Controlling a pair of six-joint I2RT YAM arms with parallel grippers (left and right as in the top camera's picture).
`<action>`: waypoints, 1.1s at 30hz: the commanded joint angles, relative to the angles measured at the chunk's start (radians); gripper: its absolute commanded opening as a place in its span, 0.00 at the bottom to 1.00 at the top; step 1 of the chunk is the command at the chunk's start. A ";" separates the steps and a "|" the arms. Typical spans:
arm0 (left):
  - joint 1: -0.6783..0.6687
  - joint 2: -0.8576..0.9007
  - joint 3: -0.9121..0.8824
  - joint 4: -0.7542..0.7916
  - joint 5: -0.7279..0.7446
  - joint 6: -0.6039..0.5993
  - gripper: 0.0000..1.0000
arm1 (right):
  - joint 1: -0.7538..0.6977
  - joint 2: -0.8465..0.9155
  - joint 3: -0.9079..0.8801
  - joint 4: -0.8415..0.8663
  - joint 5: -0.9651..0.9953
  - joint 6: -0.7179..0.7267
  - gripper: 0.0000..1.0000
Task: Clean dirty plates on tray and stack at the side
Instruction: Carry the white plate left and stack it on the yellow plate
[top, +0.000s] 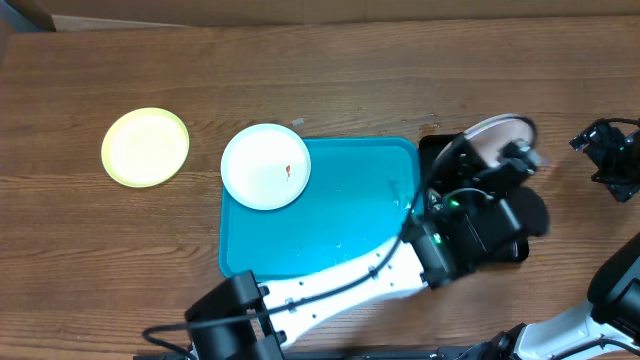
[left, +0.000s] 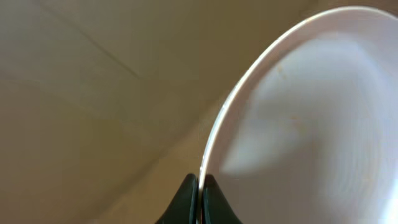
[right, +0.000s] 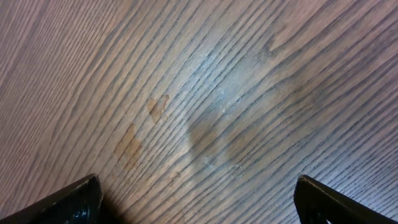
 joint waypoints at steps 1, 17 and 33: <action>0.077 0.000 0.013 -0.112 0.293 -0.362 0.04 | 0.000 0.000 0.021 0.003 -0.006 0.007 1.00; 0.735 -0.005 0.013 -0.321 1.313 -0.781 0.04 | 0.000 0.000 0.021 0.003 -0.006 0.007 1.00; 1.567 0.000 0.010 -0.669 1.201 -0.793 0.04 | 0.000 0.000 0.021 0.003 -0.006 0.007 1.00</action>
